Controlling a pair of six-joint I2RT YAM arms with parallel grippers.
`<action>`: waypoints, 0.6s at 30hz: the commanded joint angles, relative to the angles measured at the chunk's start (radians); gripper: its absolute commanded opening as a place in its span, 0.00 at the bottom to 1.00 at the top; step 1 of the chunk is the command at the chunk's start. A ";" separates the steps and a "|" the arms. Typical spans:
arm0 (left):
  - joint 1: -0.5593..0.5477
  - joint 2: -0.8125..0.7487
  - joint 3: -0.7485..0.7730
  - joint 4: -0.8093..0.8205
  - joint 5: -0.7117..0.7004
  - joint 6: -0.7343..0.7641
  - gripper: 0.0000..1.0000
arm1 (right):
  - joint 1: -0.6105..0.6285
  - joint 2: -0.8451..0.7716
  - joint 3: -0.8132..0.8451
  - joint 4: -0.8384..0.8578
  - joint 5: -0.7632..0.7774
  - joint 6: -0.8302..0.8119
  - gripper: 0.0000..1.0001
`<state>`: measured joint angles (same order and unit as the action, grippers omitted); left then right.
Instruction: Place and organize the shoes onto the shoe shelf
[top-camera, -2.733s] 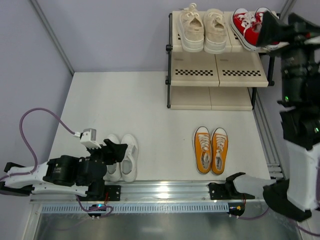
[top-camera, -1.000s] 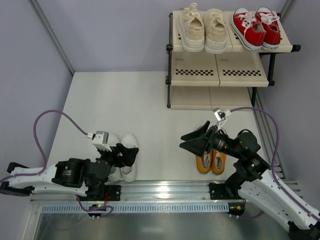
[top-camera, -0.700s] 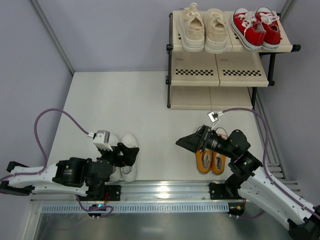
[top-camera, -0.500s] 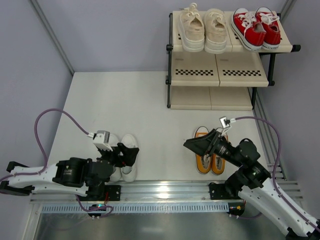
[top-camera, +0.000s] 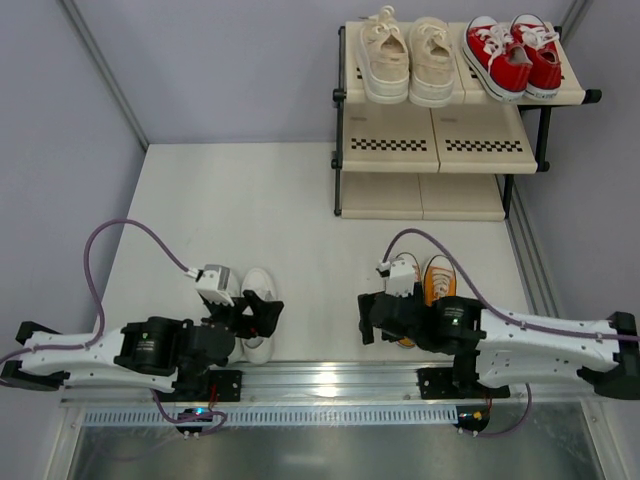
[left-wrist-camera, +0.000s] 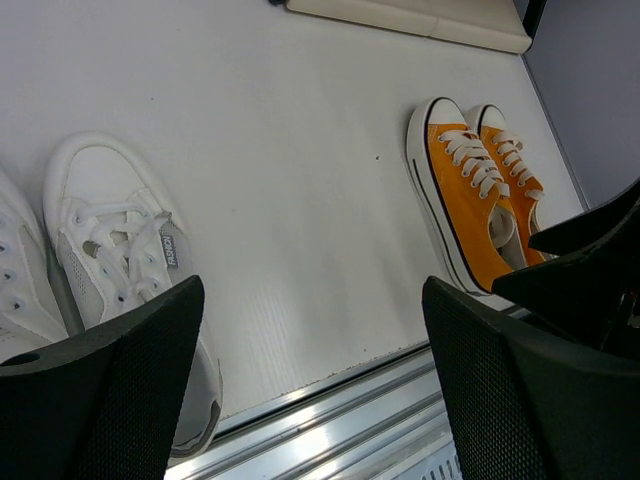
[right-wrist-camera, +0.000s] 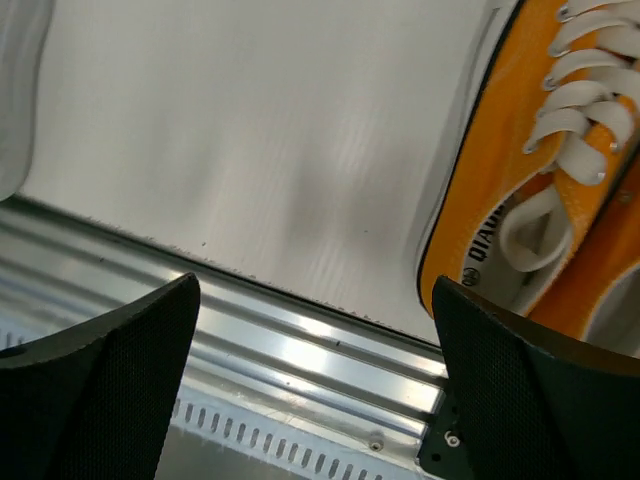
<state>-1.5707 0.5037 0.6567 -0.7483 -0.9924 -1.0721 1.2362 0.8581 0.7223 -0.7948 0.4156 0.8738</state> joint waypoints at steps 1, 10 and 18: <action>-0.002 -0.007 -0.008 0.027 -0.009 -0.012 0.87 | 0.153 0.178 0.184 -0.406 0.494 0.276 0.98; -0.002 -0.079 -0.031 0.009 -0.017 -0.012 0.87 | 0.210 0.191 0.189 -0.736 0.640 0.806 0.98; -0.002 -0.074 -0.066 0.075 -0.008 0.017 0.88 | 0.114 0.067 0.029 -0.666 0.496 0.786 0.98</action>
<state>-1.5707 0.4206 0.5972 -0.7391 -0.9913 -1.0672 1.3720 0.9318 0.7868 -1.3338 0.9314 1.6073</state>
